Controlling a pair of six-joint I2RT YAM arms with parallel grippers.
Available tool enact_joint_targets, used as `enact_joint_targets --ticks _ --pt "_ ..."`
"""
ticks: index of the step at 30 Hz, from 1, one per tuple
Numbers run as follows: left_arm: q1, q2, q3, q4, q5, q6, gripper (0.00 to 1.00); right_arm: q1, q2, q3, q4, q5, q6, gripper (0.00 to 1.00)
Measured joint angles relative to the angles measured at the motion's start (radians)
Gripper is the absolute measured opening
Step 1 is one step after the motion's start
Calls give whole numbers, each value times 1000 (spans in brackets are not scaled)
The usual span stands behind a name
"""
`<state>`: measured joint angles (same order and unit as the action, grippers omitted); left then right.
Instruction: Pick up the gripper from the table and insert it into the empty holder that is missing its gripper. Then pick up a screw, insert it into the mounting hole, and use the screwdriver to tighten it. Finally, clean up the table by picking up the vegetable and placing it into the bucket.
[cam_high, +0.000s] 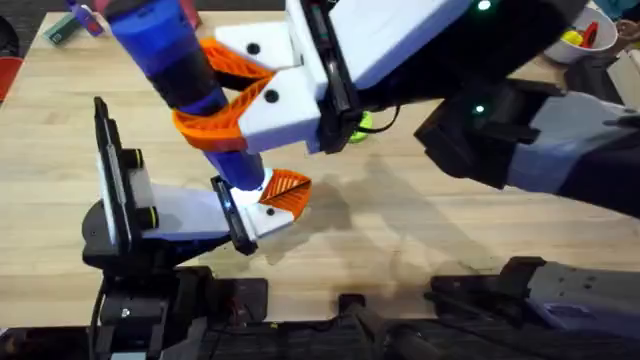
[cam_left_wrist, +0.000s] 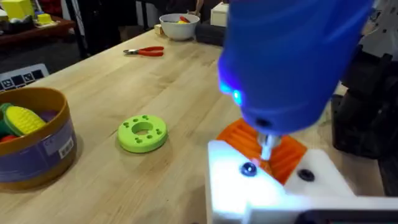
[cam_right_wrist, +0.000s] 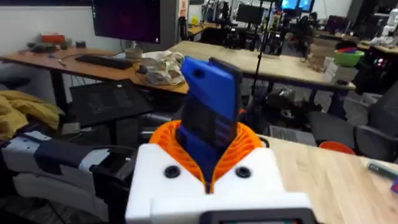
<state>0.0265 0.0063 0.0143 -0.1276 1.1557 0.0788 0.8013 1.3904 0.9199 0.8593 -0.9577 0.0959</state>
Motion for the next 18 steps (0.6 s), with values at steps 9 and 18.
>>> enact_joint_targets --ticks 9,18 --pt "0 0 0 0 0 0 18 0 21 0 1 -1 -3 24" --pt "0 0 0 0 0 0 18 0 28 0 1 -2 -16 24"
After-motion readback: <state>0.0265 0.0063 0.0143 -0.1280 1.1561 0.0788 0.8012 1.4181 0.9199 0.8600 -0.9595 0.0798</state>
